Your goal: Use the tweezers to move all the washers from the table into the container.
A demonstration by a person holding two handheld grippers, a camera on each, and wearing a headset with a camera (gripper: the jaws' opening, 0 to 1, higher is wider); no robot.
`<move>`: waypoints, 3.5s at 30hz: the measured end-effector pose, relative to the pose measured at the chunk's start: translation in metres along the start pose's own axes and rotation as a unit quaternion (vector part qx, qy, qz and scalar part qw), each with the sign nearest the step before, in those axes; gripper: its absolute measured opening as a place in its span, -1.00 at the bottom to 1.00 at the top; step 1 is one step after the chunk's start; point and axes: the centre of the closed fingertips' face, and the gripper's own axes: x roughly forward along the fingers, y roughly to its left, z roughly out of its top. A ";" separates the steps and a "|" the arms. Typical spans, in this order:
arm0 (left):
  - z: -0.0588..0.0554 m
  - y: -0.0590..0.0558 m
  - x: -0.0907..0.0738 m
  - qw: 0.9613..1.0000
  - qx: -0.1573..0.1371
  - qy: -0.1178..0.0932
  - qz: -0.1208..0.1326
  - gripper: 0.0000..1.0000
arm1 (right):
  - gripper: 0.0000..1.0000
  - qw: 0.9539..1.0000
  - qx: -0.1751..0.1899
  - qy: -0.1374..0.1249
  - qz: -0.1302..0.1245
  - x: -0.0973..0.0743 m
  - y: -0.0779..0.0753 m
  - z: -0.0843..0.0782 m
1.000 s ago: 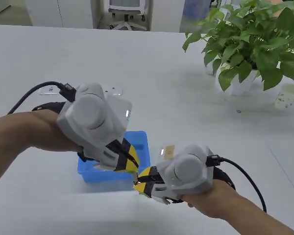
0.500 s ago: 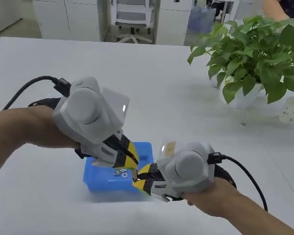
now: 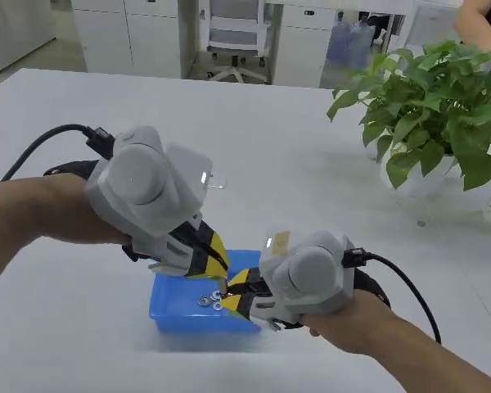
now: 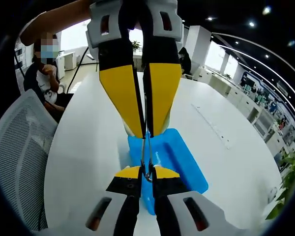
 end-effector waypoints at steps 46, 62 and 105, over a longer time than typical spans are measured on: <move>-0.056 0.028 0.036 0.998 -0.058 0.006 -0.020 -0.88 | -0.80 0.998 0.034 0.031 0.043 0.054 -0.021 -0.036; -0.051 0.026 0.032 0.998 -0.054 0.003 -0.018 -0.89 | -0.79 0.998 0.031 0.029 0.040 0.049 -0.020 -0.033; -0.009 -0.007 -0.014 1.000 -0.018 0.002 -0.002 -0.89 | -0.70 1.000 -0.017 -0.016 0.017 0.004 0.006 0.010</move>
